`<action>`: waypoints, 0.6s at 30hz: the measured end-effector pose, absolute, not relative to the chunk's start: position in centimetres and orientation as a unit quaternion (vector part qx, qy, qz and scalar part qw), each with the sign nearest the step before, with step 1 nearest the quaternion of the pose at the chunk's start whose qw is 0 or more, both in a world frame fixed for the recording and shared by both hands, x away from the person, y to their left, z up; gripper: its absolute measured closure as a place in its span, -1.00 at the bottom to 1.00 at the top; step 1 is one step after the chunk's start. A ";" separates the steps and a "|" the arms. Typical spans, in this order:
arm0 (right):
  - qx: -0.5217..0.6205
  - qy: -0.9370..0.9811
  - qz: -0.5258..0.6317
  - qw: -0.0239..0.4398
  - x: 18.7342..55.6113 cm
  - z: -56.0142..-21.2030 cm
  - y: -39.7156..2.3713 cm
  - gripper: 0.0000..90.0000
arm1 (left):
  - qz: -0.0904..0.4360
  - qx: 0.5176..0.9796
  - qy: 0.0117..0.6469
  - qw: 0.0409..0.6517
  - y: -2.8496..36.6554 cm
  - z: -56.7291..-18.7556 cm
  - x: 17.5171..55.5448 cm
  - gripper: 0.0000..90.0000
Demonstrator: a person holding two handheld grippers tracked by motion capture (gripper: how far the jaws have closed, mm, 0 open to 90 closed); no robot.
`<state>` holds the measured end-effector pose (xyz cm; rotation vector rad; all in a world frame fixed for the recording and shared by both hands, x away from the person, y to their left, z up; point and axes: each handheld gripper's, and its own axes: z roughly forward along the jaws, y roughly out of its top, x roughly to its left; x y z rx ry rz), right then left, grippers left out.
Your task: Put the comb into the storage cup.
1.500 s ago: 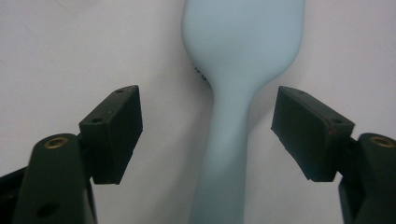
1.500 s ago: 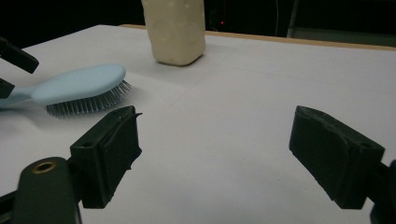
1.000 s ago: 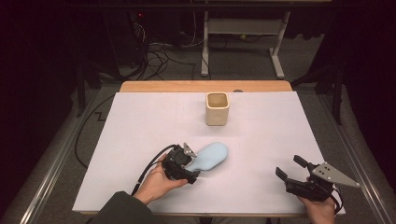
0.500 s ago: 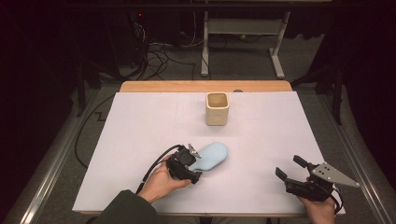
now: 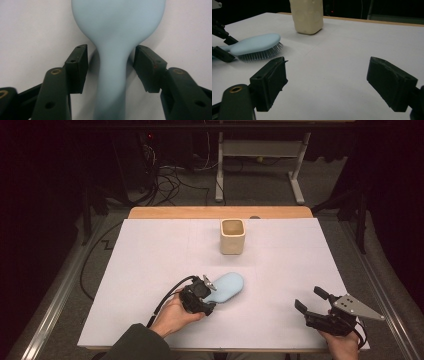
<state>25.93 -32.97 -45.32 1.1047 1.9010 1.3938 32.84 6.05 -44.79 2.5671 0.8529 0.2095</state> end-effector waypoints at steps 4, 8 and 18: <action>0.409 0.704 0.516 0.266 25.9 -45.3 -33.0 -0.62 | 0.071 0.926 0.302 0.214 6.0 -44.8 32.8 0.15; 0.408 0.705 0.516 0.266 25.9 -45.3 -33.0 -0.62 | 0.069 0.928 0.298 0.214 6.0 -44.8 32.8 0.23; 0.408 0.705 0.516 0.265 25.9 -45.3 -32.9 -0.62 | 0.058 0.929 0.294 0.215 6.2 -44.7 33.0 0.43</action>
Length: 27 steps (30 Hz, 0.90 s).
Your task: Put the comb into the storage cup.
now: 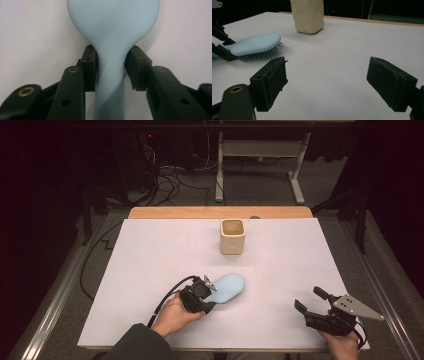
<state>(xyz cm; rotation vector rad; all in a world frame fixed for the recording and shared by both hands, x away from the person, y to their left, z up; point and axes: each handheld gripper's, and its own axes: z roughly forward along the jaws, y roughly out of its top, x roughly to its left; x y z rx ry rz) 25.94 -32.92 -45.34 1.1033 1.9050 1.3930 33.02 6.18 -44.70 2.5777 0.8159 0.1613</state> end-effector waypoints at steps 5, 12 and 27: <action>0.407 0.706 0.516 0.265 26.0 -45.4 -32.9 -0.62 | 0.057 0.930 0.293 0.215 6.2 -44.7 33.0 0.46; 0.408 0.706 0.516 0.264 26.0 -45.3 -32.9 -0.62 | 0.063 0.932 0.280 0.222 6.3 -44.8 32.8 0.52; 0.406 0.708 0.514 0.264 26.0 -45.4 -32.9 -0.62 | 0.069 0.929 0.259 0.256 6.4 -44.8 32.3 0.54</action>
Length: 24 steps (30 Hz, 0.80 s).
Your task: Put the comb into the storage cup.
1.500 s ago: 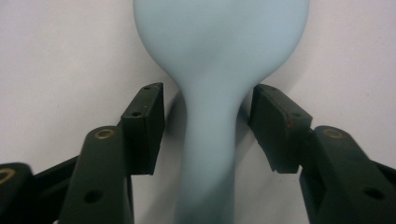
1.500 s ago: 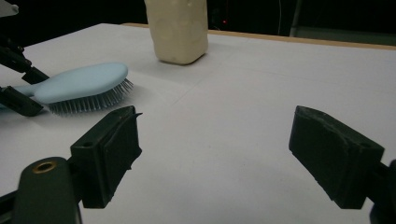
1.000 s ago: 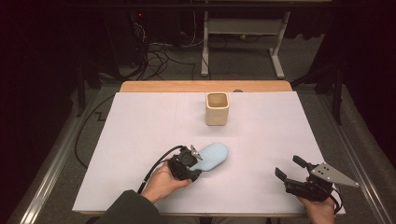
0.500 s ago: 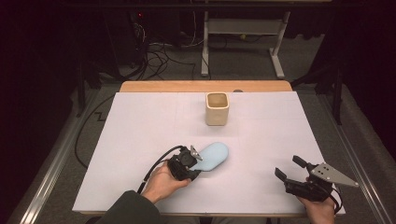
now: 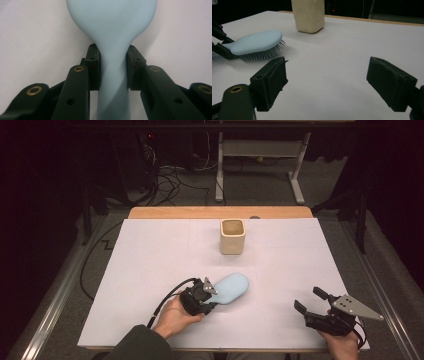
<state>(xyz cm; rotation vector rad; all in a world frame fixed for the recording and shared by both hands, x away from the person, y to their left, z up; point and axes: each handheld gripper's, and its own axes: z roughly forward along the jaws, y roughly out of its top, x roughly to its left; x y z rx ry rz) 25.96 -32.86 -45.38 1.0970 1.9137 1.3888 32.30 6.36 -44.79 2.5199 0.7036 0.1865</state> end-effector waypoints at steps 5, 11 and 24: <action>0.405 0.708 0.515 0.263 26.0 -45.4 -32.9 -0.62 | 0.068 0.918 0.264 0.289 7.0 -44.5 32.1 0.54; 0.406 0.708 0.514 0.264 26.0 -45.4 -32.8 -0.62 | 0.064 0.904 0.267 0.328 8.2 -43.9 31.7 0.54; 0.400 0.716 0.511 0.257 26.1 -45.4 -32.4 -0.62 | 0.063 0.883 0.274 0.375 10.4 -43.1 30.5 0.54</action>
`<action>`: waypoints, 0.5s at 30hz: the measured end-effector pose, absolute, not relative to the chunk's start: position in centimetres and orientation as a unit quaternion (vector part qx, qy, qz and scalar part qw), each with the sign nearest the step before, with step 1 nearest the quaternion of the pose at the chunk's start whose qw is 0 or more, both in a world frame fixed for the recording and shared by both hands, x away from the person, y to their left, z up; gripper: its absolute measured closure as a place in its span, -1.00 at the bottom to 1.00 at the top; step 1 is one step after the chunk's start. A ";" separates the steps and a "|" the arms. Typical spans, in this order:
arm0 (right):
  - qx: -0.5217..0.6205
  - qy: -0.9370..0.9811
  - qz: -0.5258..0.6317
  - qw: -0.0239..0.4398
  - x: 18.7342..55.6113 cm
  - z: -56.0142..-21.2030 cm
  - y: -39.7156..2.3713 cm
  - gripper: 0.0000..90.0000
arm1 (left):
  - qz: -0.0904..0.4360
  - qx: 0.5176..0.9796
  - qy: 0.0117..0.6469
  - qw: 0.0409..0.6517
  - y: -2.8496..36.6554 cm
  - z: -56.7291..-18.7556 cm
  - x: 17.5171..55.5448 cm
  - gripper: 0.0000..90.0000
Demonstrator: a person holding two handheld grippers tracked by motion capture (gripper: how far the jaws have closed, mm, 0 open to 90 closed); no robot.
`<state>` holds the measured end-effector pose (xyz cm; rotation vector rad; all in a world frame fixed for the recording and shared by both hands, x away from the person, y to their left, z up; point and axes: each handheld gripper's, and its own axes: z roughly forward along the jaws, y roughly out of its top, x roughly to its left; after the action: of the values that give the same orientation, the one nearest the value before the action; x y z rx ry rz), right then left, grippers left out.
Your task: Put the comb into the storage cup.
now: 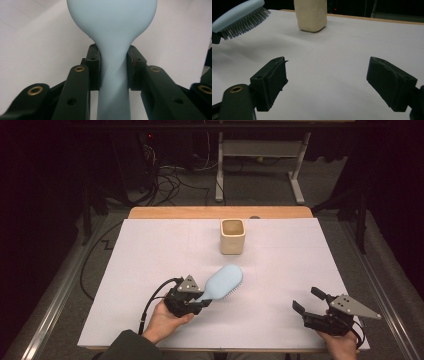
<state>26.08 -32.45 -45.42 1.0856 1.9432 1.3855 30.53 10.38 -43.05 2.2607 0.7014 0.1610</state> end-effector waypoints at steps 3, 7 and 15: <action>0.397 0.720 0.507 0.260 26.1 -45.4 -32.3 -0.62 | 0.055 0.880 0.277 0.383 11.0 -43.0 30.3 0.54; 0.389 0.728 0.501 0.260 26.0 -45.4 -31.9 -0.62 | 0.055 0.876 0.275 0.391 11.7 -43.1 30.0 0.54; 0.384 0.730 0.501 0.260 26.1 -45.4 -31.7 -0.62 | 0.054 0.870 0.280 0.402 12.8 -43.0 29.3 0.54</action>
<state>26.05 -31.73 -45.39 1.0408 1.9774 1.3577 29.30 12.79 -42.97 2.1992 0.7069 0.1357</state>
